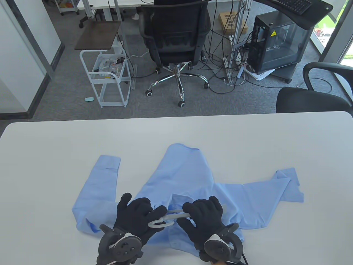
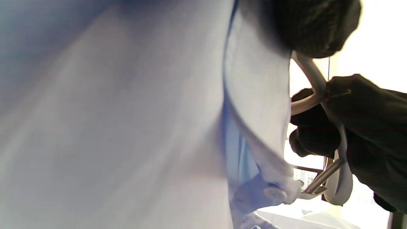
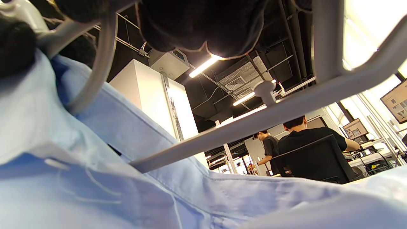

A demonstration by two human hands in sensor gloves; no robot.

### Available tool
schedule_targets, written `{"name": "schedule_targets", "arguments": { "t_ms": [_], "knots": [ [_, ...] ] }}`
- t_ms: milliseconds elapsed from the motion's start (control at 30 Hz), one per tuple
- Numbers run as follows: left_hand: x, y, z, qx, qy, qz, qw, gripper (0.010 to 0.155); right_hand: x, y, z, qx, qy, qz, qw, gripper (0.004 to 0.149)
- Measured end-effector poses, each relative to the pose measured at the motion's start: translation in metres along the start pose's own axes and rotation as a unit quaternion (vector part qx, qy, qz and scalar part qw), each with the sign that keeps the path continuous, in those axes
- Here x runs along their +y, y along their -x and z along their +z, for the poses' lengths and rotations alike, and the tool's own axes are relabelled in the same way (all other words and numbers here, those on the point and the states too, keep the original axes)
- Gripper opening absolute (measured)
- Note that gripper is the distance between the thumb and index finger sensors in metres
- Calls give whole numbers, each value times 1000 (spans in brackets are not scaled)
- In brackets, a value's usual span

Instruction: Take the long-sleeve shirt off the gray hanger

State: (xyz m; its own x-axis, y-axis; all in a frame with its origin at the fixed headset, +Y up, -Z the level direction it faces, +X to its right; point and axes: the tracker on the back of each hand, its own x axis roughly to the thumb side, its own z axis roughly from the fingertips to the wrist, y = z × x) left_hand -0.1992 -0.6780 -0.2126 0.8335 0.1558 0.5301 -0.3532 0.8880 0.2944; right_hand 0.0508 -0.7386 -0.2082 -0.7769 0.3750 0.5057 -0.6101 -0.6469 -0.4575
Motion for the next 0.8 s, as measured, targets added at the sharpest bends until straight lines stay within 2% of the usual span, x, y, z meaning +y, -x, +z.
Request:
{"name": "schedule_targets", "arguments": {
  "t_ms": [100,233,367,600,800],
  "knots": [
    [-4,1,0,9,2,-10,1000,56,1,-1,0,-3,-4,4,1000,53],
    [-10,2,-1,20,-21,-15,999,64,2,-4,0,-8,-1,17,1000,54],
    [-10,-2,0,36,-41,-39,998,60,3,-2,-1,-1,-3,9,1000,54],
    [-7,-3,2,12,-90,-30,995,58,0,-2,-2,5,11,6,1000,52],
    [-6,-1,1,14,-84,-29,996,58,-2,-3,-2,2,19,21,1000,54]
  ]
}}
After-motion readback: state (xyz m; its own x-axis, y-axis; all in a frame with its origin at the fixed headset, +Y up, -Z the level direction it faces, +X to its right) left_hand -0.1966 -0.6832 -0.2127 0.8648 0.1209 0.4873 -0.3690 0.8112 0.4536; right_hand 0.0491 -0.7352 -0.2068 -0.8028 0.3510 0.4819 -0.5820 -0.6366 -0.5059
